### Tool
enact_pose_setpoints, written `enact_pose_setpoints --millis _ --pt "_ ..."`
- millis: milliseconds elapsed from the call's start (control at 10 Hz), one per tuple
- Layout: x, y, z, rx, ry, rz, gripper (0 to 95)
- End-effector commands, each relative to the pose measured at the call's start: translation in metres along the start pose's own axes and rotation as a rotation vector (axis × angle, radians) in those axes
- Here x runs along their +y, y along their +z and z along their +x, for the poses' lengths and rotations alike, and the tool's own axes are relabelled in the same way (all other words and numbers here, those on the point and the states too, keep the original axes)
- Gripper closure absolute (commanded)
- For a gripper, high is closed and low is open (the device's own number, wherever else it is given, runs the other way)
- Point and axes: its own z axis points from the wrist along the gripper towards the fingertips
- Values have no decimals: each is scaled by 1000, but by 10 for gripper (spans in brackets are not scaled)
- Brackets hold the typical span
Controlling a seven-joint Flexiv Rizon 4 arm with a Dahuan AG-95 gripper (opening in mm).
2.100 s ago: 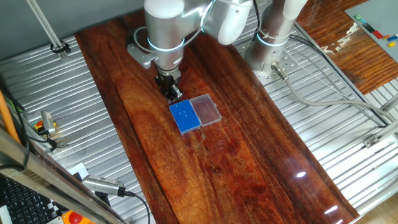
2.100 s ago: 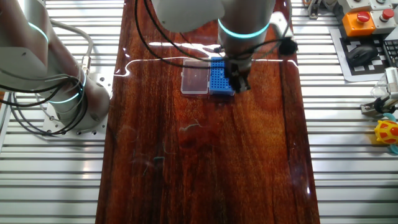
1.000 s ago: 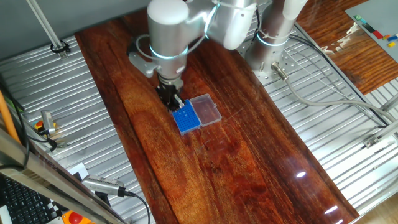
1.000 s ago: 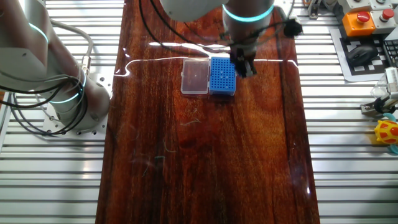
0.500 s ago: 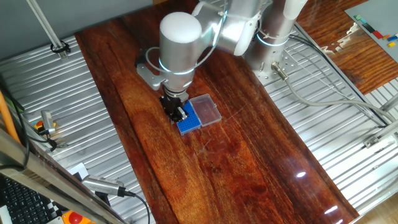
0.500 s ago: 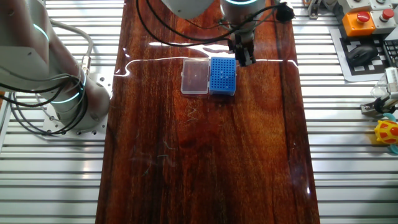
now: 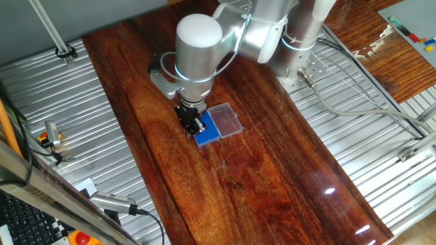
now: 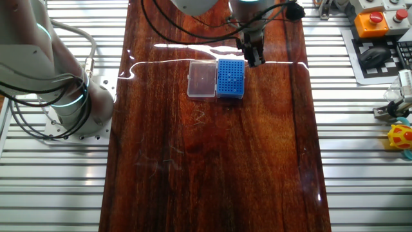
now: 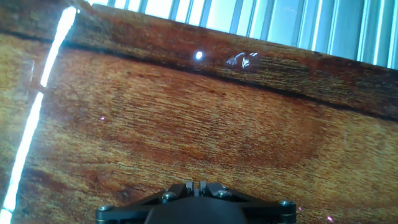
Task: Insert a small pipette tip into the holder for small pipette tips
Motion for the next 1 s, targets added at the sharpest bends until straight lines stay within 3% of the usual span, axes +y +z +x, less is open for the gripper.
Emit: enact_pose_setpoints --millis 100,600,1000 --pt "-1 0 1 -43 0 11 950" --pt "4 -1 0 -57 9 10 950" --pt "20 1 -2 -66 35 15 950"
